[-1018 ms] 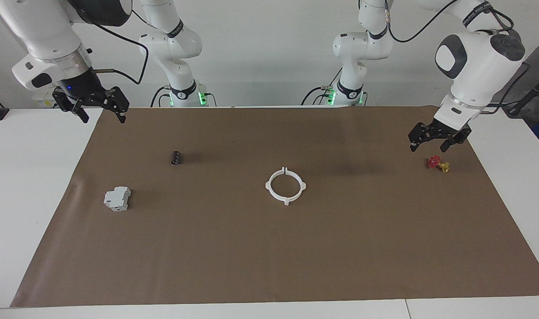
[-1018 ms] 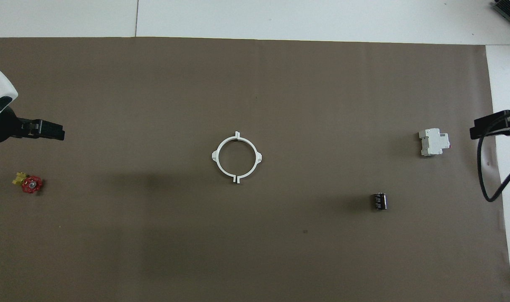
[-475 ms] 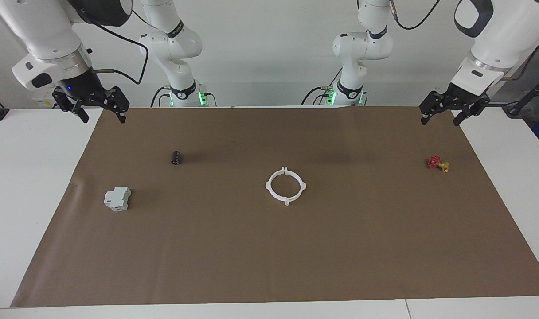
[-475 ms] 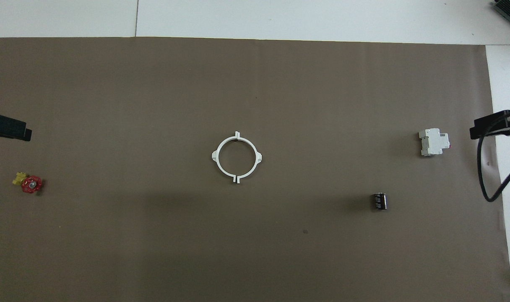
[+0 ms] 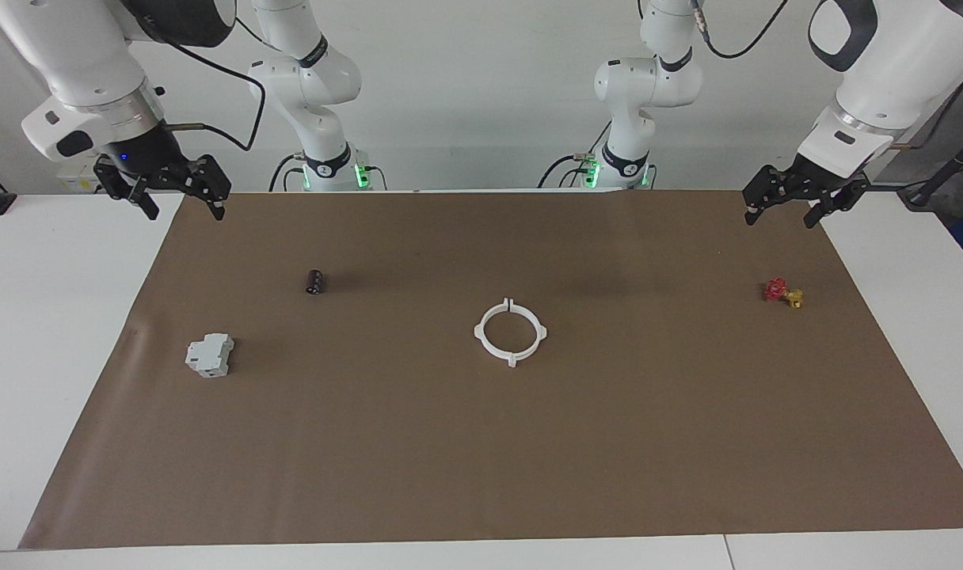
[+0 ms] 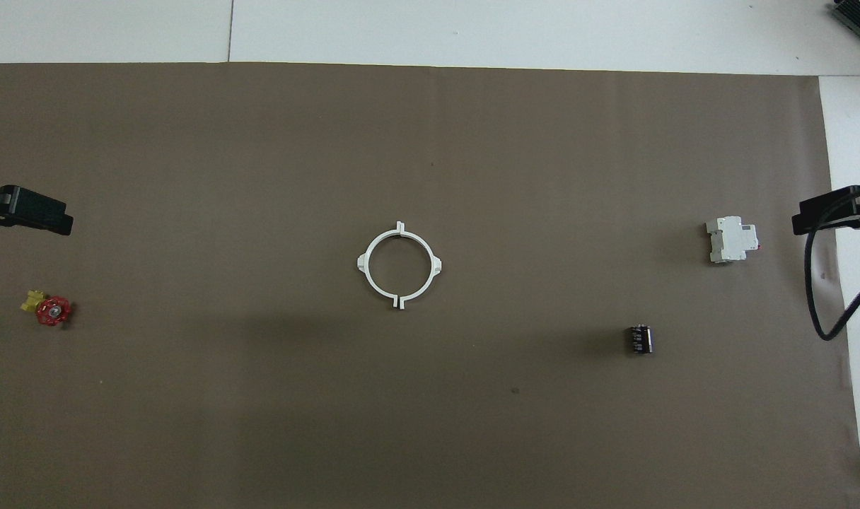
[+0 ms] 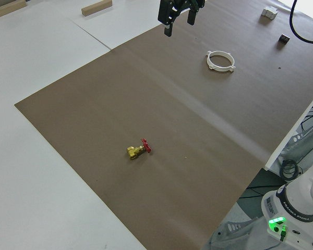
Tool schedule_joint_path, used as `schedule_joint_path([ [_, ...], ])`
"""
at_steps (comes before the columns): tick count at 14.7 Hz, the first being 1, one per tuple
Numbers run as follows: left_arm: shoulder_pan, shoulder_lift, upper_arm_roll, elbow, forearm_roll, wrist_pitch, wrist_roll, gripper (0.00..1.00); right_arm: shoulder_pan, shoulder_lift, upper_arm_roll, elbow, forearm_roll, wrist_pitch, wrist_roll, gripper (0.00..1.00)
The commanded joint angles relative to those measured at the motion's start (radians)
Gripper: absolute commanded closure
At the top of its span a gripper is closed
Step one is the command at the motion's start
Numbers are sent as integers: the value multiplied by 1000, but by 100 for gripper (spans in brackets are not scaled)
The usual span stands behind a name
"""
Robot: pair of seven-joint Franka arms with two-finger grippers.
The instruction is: Assemble drain pipe with both arms
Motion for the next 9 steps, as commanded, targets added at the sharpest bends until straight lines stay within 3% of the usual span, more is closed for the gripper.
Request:
schedule_joint_path([
  [1, -27, 2, 7, 21, -5, -24, -10, 0, -4, -14, 2, -13, 0, 9, -26, 0],
  [9, -35, 36, 8, 35, -2, -25, -16, 0, -4, -14, 2, -13, 0, 9, -26, 0],
])
